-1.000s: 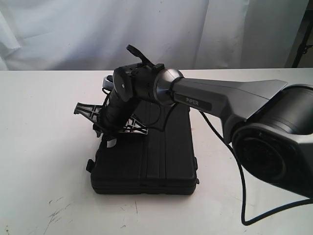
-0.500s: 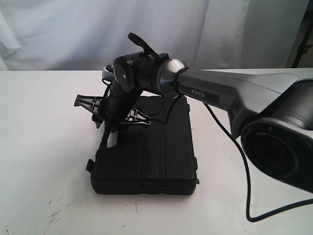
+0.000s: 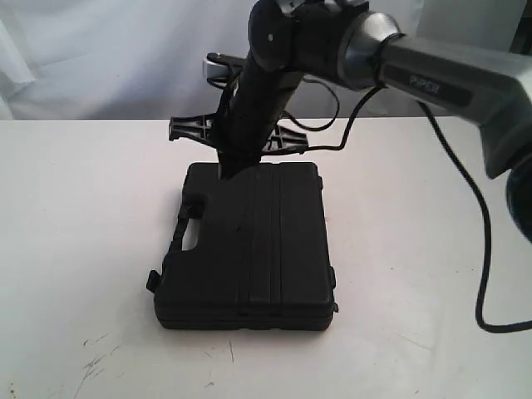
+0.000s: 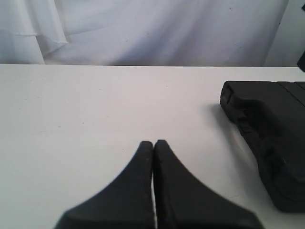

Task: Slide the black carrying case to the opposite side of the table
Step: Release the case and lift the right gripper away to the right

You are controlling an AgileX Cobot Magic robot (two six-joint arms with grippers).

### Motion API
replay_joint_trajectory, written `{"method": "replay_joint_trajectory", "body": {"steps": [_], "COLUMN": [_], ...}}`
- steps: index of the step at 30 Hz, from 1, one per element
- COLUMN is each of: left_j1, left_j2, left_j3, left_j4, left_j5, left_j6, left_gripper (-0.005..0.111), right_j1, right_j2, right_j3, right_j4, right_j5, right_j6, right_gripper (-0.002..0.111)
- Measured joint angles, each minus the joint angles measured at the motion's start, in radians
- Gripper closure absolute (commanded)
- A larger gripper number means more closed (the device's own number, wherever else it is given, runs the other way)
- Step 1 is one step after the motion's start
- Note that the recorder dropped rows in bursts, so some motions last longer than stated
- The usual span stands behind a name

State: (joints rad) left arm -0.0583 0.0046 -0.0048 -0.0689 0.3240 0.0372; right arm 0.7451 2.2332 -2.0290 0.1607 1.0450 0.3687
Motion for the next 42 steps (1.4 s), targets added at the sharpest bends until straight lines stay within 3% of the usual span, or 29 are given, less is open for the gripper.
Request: {"method": "replay_joint_trajectory", "body": {"steps": [7, 11, 14, 18, 34, 42], "left_j1": [0.0, 0.0, 0.0, 0.0, 0.0, 0.0], "left_j2": [0.0, 0.0, 0.0, 0.0, 0.0, 0.0], "left_j3": [0.0, 0.0, 0.0, 0.0, 0.0, 0.0], "left_j4": [0.0, 0.0, 0.0, 0.0, 0.0, 0.0], "left_j5": [0.0, 0.0, 0.0, 0.0, 0.0, 0.0], "left_j6": [0.0, 0.0, 0.0, 0.0, 0.0, 0.0], "left_gripper": [0.107, 0.107, 0.107, 0.107, 0.107, 0.107], "right_j1": [0.05, 0.082, 0.092, 0.092, 0.092, 0.077], "right_j2": [-0.207, -0.425, -0.527, -0.598, -0.667, -0.839], "right_j3": [0.221, 0.539, 0.653, 0.684, 0.69, 0.907], "right_j4": [-0.117, -0.119, -0.121, -0.127, -0.224, -0.284], "right_j5": [-0.197, -0.402, -0.429, -0.342, -0.315, -0.507], "right_j6": [-0.081, -0.128, -0.13, -0.133, -0.133, -0.133], "right_gripper": [0.108, 0.108, 0.108, 0.108, 0.108, 0.108]}}
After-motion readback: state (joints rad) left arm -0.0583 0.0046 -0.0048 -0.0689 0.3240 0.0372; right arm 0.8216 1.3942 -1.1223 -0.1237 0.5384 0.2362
